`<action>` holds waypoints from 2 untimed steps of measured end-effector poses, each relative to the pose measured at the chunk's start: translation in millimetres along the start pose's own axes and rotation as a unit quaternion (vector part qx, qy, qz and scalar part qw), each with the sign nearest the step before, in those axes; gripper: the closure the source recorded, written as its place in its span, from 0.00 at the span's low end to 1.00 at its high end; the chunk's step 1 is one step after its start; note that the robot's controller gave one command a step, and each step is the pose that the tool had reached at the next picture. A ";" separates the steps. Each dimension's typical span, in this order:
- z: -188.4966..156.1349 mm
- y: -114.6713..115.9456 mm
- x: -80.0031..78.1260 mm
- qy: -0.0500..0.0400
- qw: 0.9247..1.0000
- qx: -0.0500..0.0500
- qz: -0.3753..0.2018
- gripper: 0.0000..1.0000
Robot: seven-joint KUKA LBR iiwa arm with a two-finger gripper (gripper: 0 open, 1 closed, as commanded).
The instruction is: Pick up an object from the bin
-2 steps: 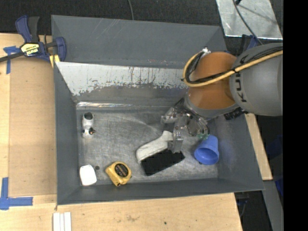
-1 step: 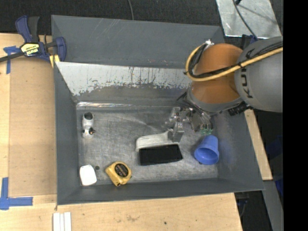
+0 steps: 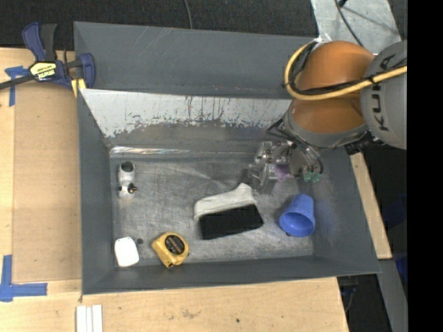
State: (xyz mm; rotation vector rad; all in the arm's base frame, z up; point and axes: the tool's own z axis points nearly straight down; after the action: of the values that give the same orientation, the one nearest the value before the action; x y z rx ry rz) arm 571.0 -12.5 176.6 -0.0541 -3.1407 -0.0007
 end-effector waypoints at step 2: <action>43.6 42.1 2.6 -0.003 0.998 0.000 -0.062 0.00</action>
Offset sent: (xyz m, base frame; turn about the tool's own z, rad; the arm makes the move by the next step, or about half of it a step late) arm -0.0040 0.0455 -0.0487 -0.1300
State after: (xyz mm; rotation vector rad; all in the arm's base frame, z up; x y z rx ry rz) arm 569.8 29.7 133.0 0.1424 -3.1446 0.0004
